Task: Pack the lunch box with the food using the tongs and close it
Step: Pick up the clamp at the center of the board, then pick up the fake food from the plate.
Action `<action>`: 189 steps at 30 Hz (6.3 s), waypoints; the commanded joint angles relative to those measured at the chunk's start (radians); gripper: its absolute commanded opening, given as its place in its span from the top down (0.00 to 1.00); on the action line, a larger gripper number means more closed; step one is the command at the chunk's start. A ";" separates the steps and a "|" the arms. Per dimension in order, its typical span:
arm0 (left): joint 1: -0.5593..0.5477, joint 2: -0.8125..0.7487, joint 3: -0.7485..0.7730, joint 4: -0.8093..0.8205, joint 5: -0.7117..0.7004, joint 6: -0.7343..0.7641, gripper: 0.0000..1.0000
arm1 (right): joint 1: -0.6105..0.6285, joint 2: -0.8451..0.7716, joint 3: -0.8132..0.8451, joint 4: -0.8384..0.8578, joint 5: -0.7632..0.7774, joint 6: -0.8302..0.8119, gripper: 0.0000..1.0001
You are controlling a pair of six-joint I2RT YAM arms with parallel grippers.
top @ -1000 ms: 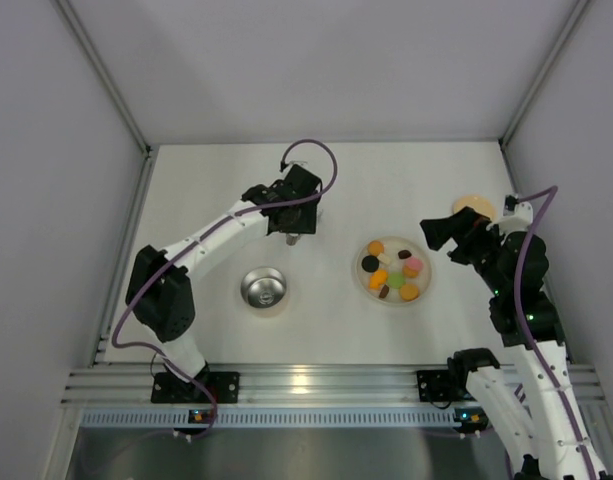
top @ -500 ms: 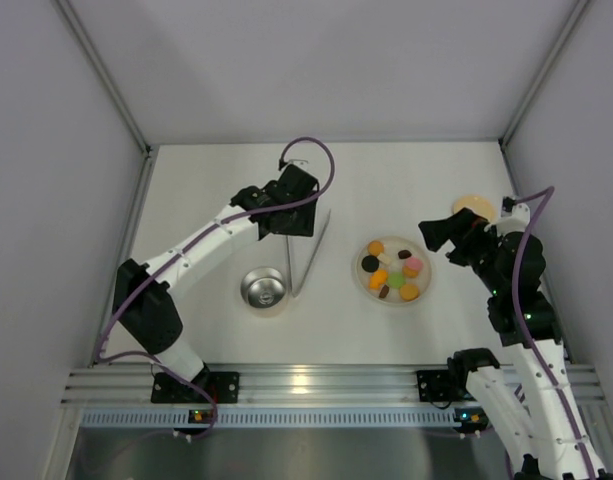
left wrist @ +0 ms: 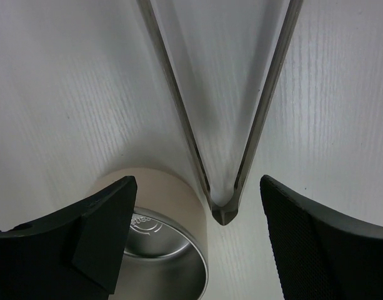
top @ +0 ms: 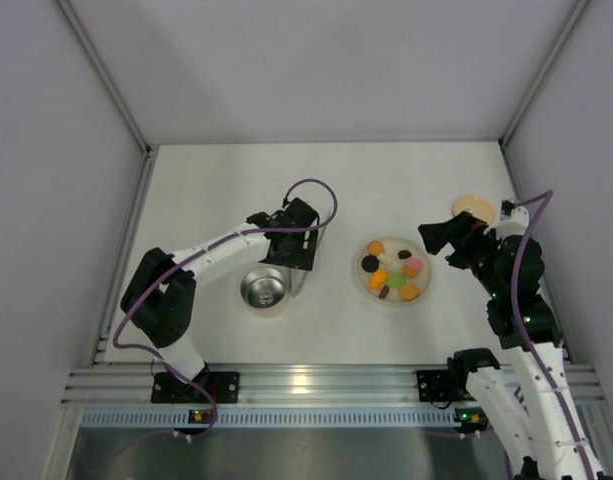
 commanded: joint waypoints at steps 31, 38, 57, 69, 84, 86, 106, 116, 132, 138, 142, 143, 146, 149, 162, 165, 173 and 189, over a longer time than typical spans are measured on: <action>-0.004 0.259 0.130 0.154 0.020 0.000 0.32 | -0.013 -0.017 -0.021 0.005 0.009 -0.023 0.00; -0.004 0.339 0.253 0.161 0.006 0.068 0.33 | -0.013 -0.003 -0.019 0.013 0.019 -0.026 0.00; 0.014 0.404 0.304 0.189 -0.003 0.017 0.16 | -0.013 -0.023 -0.024 -0.001 0.029 -0.039 0.01; 0.018 0.448 0.333 0.197 -0.008 -0.029 0.17 | -0.013 -0.026 -0.022 -0.010 0.032 -0.053 0.01; 0.024 0.456 0.267 0.266 -0.025 -0.003 0.28 | -0.012 -0.034 -0.025 -0.019 0.029 -0.056 0.03; 0.024 0.448 0.261 0.270 -0.026 -0.003 0.31 | -0.013 -0.036 -0.022 -0.022 0.026 -0.054 0.03; -0.009 0.160 0.242 0.112 -0.070 0.002 0.54 | -0.013 -0.060 0.038 -0.081 0.011 -0.051 0.04; -0.061 0.074 0.264 -0.001 -0.141 -0.020 0.48 | -0.013 -0.048 0.073 -0.093 0.002 -0.054 0.04; -0.105 -0.055 0.313 -0.113 -0.115 0.006 0.51 | -0.013 -0.026 0.068 -0.062 -0.001 -0.037 0.04; -0.156 -0.089 0.343 -0.147 -0.097 0.026 0.51 | -0.013 -0.023 0.075 -0.065 0.008 -0.040 0.05; -0.202 -0.090 0.356 -0.148 -0.068 0.028 0.51 | -0.013 -0.025 0.079 -0.073 0.011 -0.040 0.05; -0.212 -0.087 0.357 -0.150 -0.066 0.026 0.51 | -0.013 -0.026 0.081 -0.077 0.015 -0.043 0.05; -0.263 -0.076 0.368 -0.144 -0.058 0.025 0.50 | -0.013 -0.033 0.079 -0.093 0.023 -0.048 0.05; -0.309 -0.053 0.385 -0.136 -0.034 0.025 0.49 | -0.013 -0.043 0.069 -0.093 0.026 -0.046 0.04; -0.412 0.074 0.448 -0.073 0.040 0.003 0.48 | -0.013 -0.086 0.094 -0.160 0.078 -0.056 0.04; -0.433 0.101 0.461 -0.061 0.051 0.002 0.48 | -0.013 -0.100 0.113 -0.186 0.106 -0.068 0.04; -0.476 0.192 0.538 -0.066 0.057 0.005 0.48 | -0.013 -0.105 0.124 -0.214 0.129 -0.082 0.04; -0.487 0.282 0.578 -0.072 0.026 0.005 0.47 | -0.013 -0.109 0.121 -0.219 0.130 -0.088 0.04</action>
